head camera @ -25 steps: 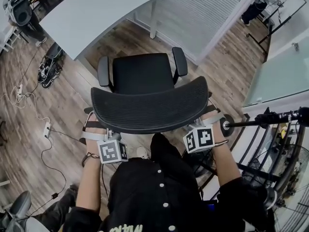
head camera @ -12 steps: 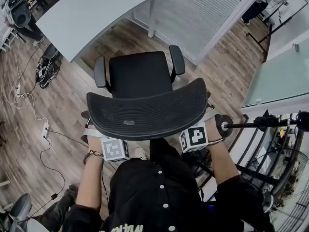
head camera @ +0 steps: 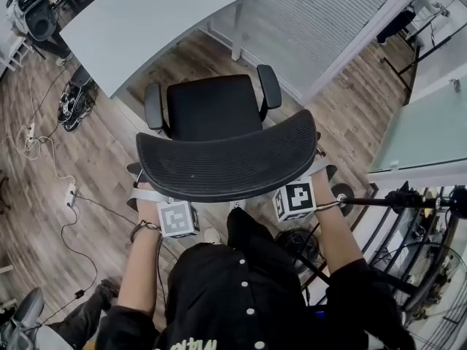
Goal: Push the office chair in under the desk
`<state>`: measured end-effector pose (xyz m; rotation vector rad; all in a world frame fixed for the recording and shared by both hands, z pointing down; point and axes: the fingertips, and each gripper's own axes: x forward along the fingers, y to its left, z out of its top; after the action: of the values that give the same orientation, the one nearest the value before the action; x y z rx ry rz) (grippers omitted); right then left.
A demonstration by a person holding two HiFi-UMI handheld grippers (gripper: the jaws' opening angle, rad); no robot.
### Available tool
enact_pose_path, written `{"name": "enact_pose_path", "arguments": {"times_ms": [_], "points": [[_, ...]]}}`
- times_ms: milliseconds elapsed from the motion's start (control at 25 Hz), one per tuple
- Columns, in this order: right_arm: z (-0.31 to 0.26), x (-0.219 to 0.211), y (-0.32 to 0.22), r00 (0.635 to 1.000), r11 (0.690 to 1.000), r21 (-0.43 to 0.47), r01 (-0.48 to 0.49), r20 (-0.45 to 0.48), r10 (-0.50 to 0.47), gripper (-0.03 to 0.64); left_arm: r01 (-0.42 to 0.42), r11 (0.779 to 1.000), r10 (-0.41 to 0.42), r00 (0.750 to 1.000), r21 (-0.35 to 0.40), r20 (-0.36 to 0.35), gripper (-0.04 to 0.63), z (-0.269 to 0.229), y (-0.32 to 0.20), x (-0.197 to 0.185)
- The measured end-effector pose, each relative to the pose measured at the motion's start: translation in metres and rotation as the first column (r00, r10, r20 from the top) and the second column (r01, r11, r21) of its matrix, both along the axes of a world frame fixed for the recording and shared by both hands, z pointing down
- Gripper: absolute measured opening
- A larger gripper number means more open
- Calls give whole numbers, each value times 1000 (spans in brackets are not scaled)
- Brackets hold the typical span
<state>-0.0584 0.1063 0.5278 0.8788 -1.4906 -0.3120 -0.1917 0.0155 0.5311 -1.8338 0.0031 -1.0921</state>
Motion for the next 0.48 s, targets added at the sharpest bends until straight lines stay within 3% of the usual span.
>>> {"name": "enact_pose_path", "arguments": {"times_ms": [480], "points": [[-1,39,-53,998,998,-5,63,6,-63,146,57,998,-57,998,2,-9,110,-1,-44,34]]}}
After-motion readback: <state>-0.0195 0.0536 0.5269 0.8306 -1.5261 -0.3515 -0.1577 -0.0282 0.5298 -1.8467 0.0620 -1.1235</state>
